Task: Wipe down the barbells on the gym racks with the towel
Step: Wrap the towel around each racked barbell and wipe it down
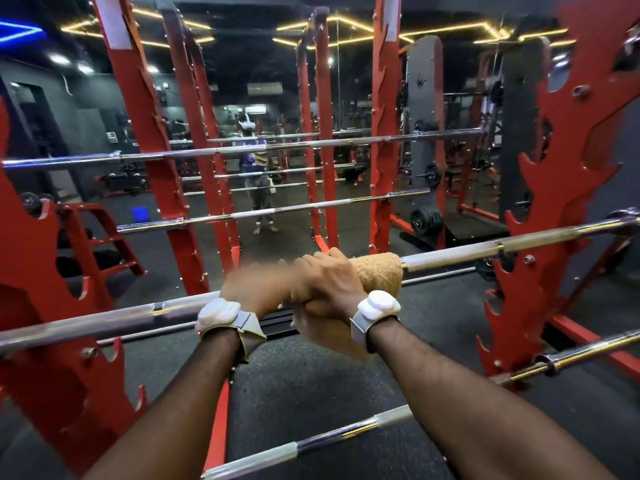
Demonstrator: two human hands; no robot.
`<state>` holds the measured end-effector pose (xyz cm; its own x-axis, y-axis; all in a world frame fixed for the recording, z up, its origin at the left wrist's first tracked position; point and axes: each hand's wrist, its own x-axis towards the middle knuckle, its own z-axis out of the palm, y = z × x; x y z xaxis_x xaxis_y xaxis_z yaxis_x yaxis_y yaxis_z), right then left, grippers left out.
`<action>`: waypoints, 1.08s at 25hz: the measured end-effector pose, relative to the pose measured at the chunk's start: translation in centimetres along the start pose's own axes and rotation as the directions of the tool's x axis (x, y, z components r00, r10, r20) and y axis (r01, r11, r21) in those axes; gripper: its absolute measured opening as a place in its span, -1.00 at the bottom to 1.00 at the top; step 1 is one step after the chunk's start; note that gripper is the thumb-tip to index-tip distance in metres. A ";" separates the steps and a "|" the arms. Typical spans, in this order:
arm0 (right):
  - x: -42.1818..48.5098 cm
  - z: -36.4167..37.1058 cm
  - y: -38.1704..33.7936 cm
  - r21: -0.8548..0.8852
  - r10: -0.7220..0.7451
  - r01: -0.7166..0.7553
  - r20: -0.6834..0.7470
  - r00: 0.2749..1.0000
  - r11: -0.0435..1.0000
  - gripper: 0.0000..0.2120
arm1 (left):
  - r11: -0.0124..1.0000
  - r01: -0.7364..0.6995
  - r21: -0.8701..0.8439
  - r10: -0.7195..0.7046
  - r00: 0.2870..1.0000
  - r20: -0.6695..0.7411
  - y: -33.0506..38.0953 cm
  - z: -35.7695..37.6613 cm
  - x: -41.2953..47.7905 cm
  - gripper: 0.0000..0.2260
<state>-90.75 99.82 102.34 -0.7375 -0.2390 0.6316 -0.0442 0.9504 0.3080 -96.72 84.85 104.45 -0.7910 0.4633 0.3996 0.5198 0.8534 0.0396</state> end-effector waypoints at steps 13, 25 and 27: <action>-4.9 -0.7 11.2 0.180 -0.030 0.006 0.130 0.991 0.984 -0.62 | 0.872 -0.195 -0.450 0.052 0.949 -0.312 6.1 -0.5 0.5 -0.69; -15.6 -0.9 31.2 0.076 -0.022 0.019 0.036 0.999 0.997 -0.63 | 0.960 -0.119 -0.255 0.111 0.993 -0.046 26.1 2.4 5.3 -0.65; -16.9 -1.0 32.9 0.041 0.018 -0.018 0.010 1.000 0.999 -0.63 | 0.970 -0.079 -0.230 0.083 0.996 0.007 27.3 2.9 5.3 -0.62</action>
<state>-79.08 134.87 102.55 -0.7452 -0.2202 0.6295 -0.0585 0.9619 0.2672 -87.72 111.29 105.00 -0.7473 0.5346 0.3946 0.6412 0.7359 0.2175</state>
